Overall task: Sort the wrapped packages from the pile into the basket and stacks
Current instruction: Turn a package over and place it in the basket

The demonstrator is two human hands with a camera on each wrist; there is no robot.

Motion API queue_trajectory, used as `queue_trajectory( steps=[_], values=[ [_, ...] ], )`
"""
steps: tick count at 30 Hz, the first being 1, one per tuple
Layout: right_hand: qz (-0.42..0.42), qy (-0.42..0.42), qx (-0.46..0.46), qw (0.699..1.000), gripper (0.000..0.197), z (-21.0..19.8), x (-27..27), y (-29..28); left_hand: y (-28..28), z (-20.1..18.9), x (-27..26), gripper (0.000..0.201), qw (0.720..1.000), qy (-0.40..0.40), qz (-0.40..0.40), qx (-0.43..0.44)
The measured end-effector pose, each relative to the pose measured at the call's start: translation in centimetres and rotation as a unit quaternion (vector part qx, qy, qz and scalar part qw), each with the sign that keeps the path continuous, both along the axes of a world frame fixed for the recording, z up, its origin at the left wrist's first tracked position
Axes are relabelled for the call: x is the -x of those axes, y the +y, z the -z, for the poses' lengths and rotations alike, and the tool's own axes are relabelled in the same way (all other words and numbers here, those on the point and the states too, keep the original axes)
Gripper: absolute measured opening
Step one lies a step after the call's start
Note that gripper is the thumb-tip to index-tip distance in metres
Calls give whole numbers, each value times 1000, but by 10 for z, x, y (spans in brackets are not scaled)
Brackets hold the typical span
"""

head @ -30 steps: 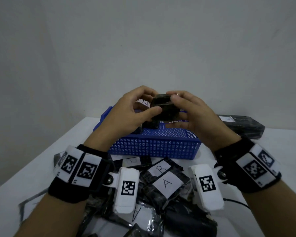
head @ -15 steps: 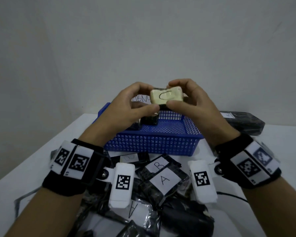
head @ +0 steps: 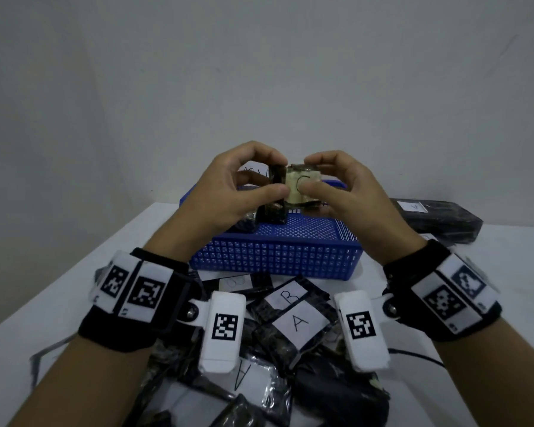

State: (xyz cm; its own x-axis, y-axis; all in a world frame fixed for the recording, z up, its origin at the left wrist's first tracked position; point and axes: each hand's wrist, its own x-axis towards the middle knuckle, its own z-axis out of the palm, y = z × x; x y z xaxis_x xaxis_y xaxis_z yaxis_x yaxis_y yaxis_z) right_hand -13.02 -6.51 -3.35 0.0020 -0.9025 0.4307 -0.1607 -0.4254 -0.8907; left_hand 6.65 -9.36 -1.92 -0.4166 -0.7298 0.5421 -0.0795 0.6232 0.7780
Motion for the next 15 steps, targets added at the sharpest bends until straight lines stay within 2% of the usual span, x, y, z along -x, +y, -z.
queue_trajectory(
  steps=[4,5,8,10,13,15],
  values=[
    [-13,63,-49,997,59,0,-1,3,0,1,1,33,1000,19,-8,4],
    [-14,58,-47,997,59,1,-2,3,1,0,1,29,999,33,8,-6],
    [2,28,-14,1000,42,1,-4,2,1,-3,1,20,995,78,45,-43],
    [1,23,17,1000,40,-1,-3,2,2,-5,0,19,993,88,38,-67],
    [10,48,79,996,38,-2,-2,5,1,-4,-1,36,992,3,-2,-124],
    [22,73,105,992,38,-2,-4,7,0,0,-1,49,984,-52,30,-167]
  ],
)
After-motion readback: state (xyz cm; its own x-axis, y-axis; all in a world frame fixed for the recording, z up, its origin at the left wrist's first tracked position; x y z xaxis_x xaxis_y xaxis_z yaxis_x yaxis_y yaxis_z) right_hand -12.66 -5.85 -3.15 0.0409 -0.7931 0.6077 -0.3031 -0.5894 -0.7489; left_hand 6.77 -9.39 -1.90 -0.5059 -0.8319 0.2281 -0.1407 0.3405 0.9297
